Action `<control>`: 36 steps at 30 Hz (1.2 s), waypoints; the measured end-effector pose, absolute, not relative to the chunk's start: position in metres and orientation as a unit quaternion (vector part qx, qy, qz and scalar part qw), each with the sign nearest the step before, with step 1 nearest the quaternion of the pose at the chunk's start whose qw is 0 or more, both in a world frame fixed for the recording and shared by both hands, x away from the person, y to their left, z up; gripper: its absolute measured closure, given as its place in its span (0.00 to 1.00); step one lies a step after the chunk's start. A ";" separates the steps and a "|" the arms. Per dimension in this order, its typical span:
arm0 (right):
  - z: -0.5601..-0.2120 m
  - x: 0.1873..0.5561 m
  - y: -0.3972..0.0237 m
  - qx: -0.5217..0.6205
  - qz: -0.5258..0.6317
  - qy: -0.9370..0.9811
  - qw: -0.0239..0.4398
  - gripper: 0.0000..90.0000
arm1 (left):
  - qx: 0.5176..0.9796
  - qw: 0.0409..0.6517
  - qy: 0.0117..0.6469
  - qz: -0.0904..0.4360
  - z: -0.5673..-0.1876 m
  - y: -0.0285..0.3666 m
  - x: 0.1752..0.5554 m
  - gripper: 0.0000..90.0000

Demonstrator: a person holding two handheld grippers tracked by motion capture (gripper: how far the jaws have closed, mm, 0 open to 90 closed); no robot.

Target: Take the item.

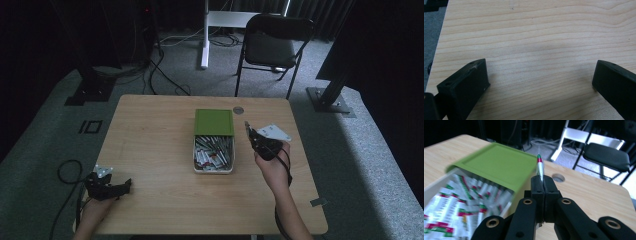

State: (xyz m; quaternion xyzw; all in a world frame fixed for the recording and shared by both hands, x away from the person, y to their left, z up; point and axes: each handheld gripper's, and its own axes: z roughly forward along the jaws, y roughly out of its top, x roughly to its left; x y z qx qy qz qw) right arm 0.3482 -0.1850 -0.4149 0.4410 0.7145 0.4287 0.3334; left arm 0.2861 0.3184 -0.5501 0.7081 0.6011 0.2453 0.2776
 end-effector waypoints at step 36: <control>-0.513 0.392 -0.207 0.512 0.306 0.734 0.324 1.00 | 0.708 0.278 0.601 0.245 -0.550 0.318 0.286 0.01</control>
